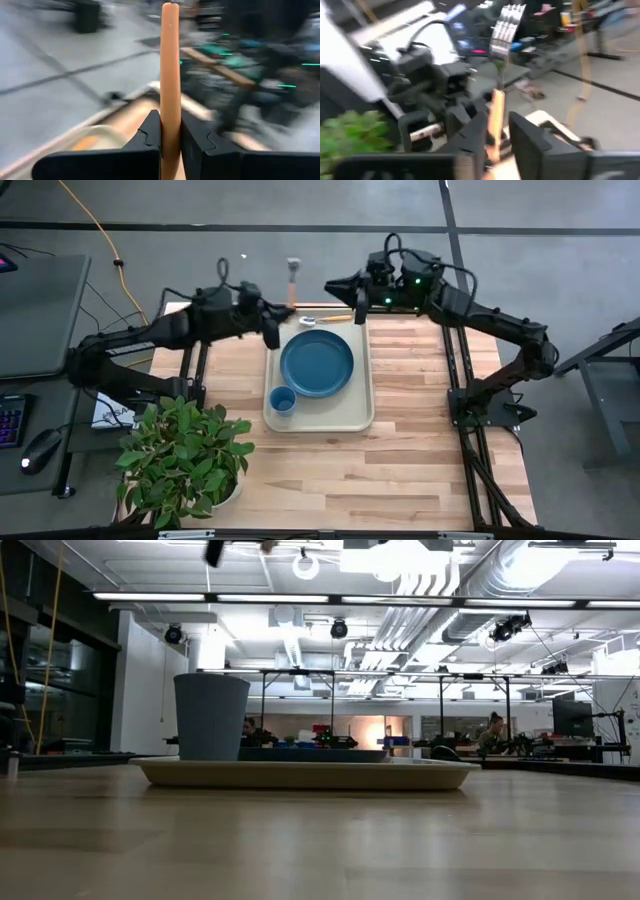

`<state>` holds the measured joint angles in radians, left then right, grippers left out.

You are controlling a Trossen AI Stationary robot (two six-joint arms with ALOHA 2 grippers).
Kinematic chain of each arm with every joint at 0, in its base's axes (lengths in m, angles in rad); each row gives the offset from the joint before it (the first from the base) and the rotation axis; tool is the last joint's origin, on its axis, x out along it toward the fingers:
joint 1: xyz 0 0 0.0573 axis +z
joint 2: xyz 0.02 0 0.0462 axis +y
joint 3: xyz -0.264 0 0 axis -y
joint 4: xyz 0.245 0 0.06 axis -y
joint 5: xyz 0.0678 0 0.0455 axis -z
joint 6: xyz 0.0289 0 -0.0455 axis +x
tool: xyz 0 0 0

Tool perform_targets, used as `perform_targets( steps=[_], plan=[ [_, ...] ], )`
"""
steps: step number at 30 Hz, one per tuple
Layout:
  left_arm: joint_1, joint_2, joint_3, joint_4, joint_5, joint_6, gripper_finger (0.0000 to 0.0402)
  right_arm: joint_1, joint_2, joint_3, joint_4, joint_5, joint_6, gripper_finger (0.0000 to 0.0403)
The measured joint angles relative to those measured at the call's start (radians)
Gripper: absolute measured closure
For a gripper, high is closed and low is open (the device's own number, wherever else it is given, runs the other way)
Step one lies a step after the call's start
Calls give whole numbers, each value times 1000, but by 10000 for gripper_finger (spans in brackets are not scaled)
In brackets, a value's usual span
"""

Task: Pick and place plate/cup/fork/spoon on tray
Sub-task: Put the brown fork on the white tray to the top of the blue plate

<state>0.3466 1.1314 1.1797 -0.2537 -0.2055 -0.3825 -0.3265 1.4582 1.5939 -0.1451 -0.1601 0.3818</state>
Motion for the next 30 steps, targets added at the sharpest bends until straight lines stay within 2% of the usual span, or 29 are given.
perform_targets(
  steps=[4,6,8,12,17,21,30],
  plan=[
    [-20,-20,1,-144,-252,17,385,2,19,71,-168,176,-20,254],
    [-39,7,1,-210,-390,17,385,8,37,92,-216,264,7,222],
    [-56,56,1,-244,-469,0,386,17,61,103,-214,322,41,199],
    [-70,172,15,-253,-478,-6,386,36,127,115,-192,348,120,176],
    [-84,286,74,-251,-542,24,386,29,180,129,-163,357,228,175],
    [-106,320,95,-236,-592,77,386,12,196,127,-187,398,293,176],
    [-107,333,95,-214,-591,141,386,-3,194,127,-230,423,373,181]
  ],
)
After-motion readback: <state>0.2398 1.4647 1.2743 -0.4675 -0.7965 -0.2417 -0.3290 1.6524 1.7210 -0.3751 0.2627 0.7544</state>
